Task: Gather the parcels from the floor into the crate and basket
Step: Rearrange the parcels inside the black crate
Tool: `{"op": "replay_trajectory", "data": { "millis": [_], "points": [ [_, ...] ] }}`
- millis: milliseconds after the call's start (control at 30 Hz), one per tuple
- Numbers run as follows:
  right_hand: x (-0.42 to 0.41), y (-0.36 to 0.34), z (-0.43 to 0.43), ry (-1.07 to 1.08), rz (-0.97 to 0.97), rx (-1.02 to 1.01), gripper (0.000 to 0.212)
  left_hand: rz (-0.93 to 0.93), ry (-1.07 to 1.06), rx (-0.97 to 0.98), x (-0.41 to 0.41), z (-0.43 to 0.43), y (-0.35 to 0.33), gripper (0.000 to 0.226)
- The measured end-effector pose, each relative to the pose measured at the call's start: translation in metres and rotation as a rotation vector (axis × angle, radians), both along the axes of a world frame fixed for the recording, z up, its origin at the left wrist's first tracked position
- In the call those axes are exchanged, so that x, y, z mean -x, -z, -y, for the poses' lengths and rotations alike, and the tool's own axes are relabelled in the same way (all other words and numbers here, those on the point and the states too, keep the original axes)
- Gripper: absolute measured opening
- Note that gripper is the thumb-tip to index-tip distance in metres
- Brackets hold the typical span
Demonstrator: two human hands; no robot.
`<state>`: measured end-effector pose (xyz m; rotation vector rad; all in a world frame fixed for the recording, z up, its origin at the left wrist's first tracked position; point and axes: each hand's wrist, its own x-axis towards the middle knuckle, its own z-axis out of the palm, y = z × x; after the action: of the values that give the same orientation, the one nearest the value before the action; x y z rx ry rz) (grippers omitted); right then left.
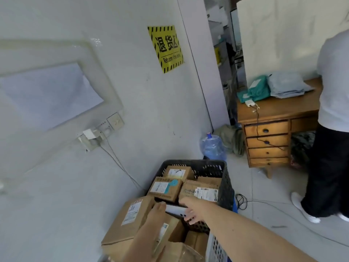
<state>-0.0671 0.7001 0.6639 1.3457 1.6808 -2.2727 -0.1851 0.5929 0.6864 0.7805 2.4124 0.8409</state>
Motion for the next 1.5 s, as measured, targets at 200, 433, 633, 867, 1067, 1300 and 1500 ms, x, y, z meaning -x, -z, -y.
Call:
{"op": "replay_trajectory", "data": {
  "millis": [200, 433, 633, 867, 1067, 1300, 1500],
  "points": [
    [0.051, -0.077, -0.059, -0.251, 0.025, -0.331, 0.045, -0.049, -0.001, -0.152, 0.025, -0.063, -0.092, 0.024],
    [0.099, -0.26, -0.142, -0.59, -0.154, -0.779, 0.036, -0.276, 0.073, -0.428, 0.071, -0.143, -0.262, 0.028],
    [0.116, -0.379, -0.187, -0.617, -0.285, -0.86, 0.046, -0.456, 0.082, -0.575, 0.086, -0.168, -0.373, 0.024],
    [0.099, -0.454, -0.192, -0.459, -0.551, -0.896, 0.041, -0.546, 0.143, -0.737, 0.074, -0.177, -0.454, 0.026],
    [0.07, -0.465, -0.165, -0.3, -0.64, -0.912, 0.039, -0.517, 0.207, -0.745, 0.064, -0.168, -0.459, 0.028],
    [0.015, -0.462, -0.125, -0.156, -0.579, -0.984, 0.043, -0.412, 0.362, -0.782, 0.036, -0.157, -0.453, 0.028],
    [-0.073, -0.456, -0.104, 0.041, -0.692, -0.9, 0.049, -0.179, 0.511, -0.836, -0.023, -0.172, -0.465, 0.027]
  ]
}}
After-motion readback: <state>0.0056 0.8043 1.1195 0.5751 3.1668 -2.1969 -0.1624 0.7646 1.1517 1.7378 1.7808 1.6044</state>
